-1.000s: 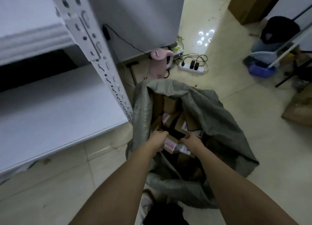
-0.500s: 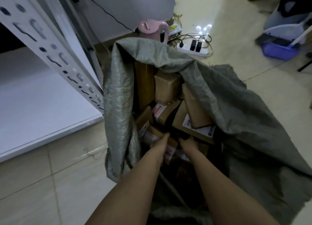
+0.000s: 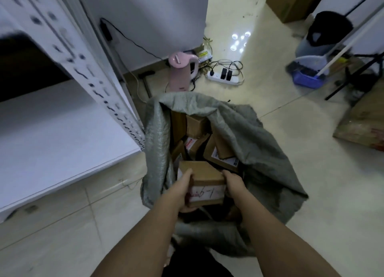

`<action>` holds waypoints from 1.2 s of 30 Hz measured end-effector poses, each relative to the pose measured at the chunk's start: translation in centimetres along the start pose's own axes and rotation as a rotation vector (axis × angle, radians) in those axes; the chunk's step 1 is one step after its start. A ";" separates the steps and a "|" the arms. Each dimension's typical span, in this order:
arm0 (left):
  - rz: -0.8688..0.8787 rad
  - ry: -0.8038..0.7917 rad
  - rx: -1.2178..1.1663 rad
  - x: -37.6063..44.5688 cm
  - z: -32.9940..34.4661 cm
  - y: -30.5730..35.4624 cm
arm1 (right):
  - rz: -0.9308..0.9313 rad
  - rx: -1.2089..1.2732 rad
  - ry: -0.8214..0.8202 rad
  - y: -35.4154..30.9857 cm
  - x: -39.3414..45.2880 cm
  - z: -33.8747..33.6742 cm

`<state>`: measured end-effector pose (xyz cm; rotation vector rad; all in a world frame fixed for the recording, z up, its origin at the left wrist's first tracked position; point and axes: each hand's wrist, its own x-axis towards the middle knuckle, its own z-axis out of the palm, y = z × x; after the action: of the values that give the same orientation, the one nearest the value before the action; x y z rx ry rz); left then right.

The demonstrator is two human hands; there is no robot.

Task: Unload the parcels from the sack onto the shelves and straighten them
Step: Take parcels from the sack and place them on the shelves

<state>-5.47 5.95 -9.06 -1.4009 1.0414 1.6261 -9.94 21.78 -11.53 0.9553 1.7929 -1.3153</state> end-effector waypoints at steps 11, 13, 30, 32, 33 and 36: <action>0.128 -0.182 -0.008 -24.1 -6.3 2.8 | 0.089 0.002 -0.381 -11.0 -22.9 -2.0; 0.168 -0.196 0.002 -27.6 -6.9 2.8 | 0.049 -0.044 -0.393 -12.5 -25.8 -1.9; 0.440 -0.123 -0.271 -44.0 -11.0 -1.1 | -0.258 -0.247 -0.559 -18.7 -41.3 0.3; 0.470 -0.168 -0.346 -45.9 -11.8 -2.3 | -0.320 -0.238 -0.555 -18.9 -42.7 0.5; 0.484 -0.188 -0.354 -46.9 -12.2 -2.9 | -0.351 -0.258 -0.556 -19.0 -43.2 0.9; 0.528 -0.192 -0.349 -49.7 -14.0 -4.1 | -0.421 -0.320 -0.601 -19.3 -45.0 2.4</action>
<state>10.26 -6.49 38.74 -1.2044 1.1097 2.3708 -4.94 8.50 35.38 -0.0137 1.6830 -1.3189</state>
